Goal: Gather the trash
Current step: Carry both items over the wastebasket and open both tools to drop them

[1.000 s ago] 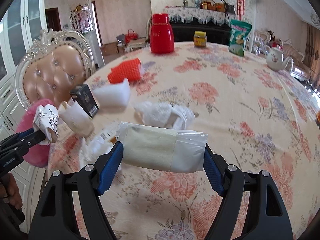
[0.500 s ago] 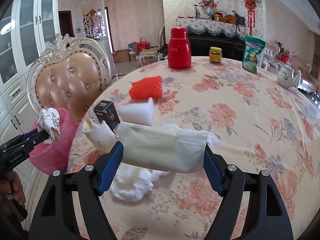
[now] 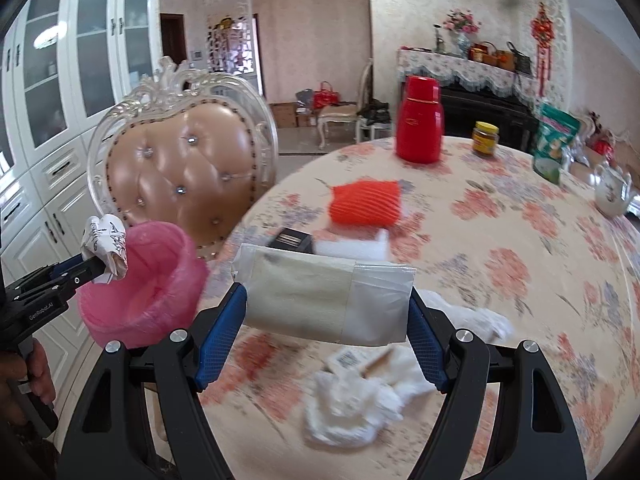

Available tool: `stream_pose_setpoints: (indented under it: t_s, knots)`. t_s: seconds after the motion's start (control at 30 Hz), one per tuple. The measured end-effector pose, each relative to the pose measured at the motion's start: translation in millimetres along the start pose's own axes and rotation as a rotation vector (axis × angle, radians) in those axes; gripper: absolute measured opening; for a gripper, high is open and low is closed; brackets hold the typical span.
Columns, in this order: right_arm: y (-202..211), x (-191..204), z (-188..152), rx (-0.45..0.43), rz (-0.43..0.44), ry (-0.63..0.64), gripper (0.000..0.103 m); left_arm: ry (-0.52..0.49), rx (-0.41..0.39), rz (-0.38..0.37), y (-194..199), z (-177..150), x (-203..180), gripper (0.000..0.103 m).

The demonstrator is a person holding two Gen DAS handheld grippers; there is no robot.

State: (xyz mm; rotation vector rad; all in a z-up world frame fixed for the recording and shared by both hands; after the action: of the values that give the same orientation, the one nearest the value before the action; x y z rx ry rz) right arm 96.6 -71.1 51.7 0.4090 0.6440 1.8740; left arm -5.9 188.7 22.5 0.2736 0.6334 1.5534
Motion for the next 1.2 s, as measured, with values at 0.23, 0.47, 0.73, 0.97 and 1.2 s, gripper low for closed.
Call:
stream_pose_setpoints:
  t_s: [0.23, 0.47, 0.73, 0.97, 1.2]
  knots:
    - [-10.2, 44.6, 14.8, -0.007, 0.057, 0.053, 0.073, 0.034, -0.012, 0.048, 12.8, 1.6, 35.7, 0.041]
    - [-21.0, 81.7, 23.9, -0.004, 0.103, 0.095, 0.073, 0.065, -0.021, 0.087, 22.4, 1.5, 64.3, 0.041]
    - [-34.0, 125.6, 31.3, 0.004, 0.159, 0.145, 0.073, 0.090, -0.021, 0.119, 28.0, 0.1, 88.0, 0.041]
    - [-47.1, 158.6, 38.8, 0.010, 0.206, 0.184, 0.073, 0.107, -0.022, 0.142, 30.9, -0.5, 102.0, 0.041]
    - [-62.0, 186.9, 41.7, 0.029, 0.249, 0.209, 0.073, 0.121, -0.020, 0.159, 32.8, -1.4, 115.0, 0.041]
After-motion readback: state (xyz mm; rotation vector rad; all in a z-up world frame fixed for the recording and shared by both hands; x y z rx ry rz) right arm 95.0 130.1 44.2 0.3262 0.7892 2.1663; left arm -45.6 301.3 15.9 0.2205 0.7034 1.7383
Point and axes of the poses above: each gripper's, at about its wrist camera, not at the fingertips, and y roughly against the way its jaws point, x to its left, z to its top, the point moved 2 cm from there along -y, roughly the way its jaws point, and after that the axes turned 7 degrees about -z, right-handed, at the moved point
